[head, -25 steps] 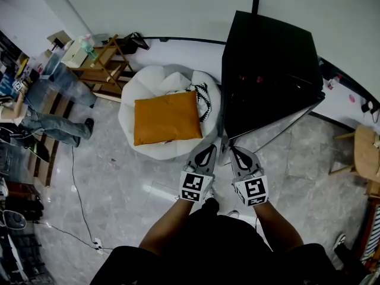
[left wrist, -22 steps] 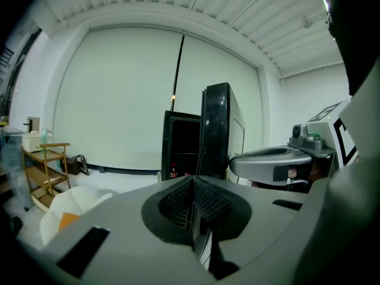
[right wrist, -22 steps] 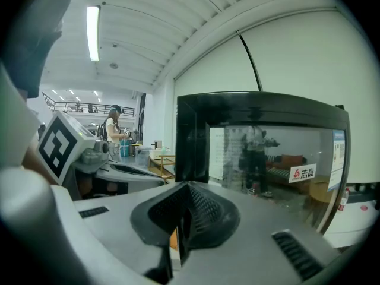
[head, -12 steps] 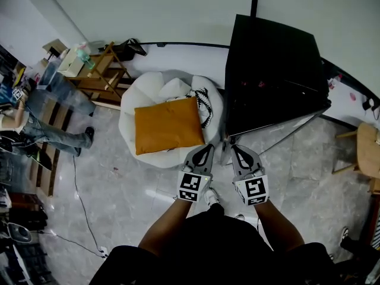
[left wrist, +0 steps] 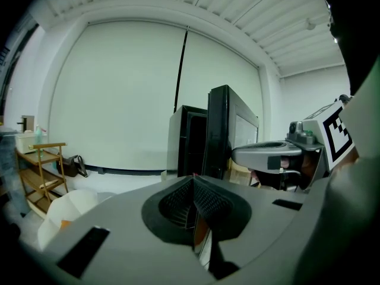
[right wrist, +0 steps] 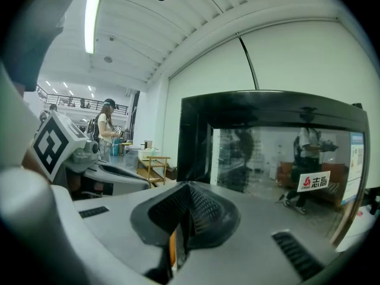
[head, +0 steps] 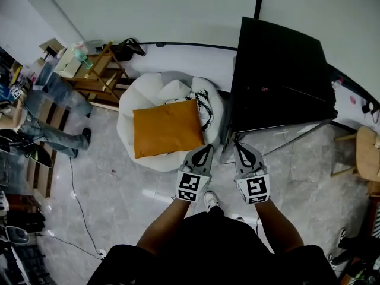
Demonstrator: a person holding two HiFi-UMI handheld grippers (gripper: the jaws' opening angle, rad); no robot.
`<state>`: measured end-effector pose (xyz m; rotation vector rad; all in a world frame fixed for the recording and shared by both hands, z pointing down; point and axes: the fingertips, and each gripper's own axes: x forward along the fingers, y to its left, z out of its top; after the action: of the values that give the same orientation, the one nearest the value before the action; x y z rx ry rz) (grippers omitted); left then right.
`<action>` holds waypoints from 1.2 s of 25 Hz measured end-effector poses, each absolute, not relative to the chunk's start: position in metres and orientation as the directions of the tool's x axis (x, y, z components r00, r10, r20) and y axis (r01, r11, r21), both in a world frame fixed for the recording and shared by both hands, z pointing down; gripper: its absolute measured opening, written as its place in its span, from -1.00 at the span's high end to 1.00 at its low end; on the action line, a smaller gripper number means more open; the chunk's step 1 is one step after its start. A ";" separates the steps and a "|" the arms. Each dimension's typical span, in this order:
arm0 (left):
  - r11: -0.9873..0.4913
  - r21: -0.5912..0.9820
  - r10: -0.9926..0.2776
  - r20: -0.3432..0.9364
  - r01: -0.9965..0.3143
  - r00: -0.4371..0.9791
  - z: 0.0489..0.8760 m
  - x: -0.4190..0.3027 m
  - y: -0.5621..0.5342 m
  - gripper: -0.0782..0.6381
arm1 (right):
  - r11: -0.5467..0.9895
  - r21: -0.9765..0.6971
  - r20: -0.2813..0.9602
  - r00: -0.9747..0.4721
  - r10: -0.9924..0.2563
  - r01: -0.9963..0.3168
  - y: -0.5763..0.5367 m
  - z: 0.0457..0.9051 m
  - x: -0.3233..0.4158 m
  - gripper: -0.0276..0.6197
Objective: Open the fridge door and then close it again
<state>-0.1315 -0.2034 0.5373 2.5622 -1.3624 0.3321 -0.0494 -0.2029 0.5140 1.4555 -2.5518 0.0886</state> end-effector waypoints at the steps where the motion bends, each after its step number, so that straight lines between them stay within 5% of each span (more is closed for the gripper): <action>1: -0.547 0.089 -0.783 0.297 -0.833 0.546 0.537 -0.132 -0.207 0.72 | 0.510 0.051 0.202 -0.491 -0.847 -0.859 -0.206 0.514 -0.050 0.88; 30: -0.560 0.089 -0.773 0.303 -0.824 0.558 0.549 -0.147 -0.248 0.72 | 0.471 0.096 0.179 -0.450 -0.875 -0.877 -0.276 0.516 -0.052 0.88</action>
<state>-0.1466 -0.2479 0.5492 2.5719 -1.3394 0.3386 -0.0517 -0.2762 0.5161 1.5189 -2.5143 0.0158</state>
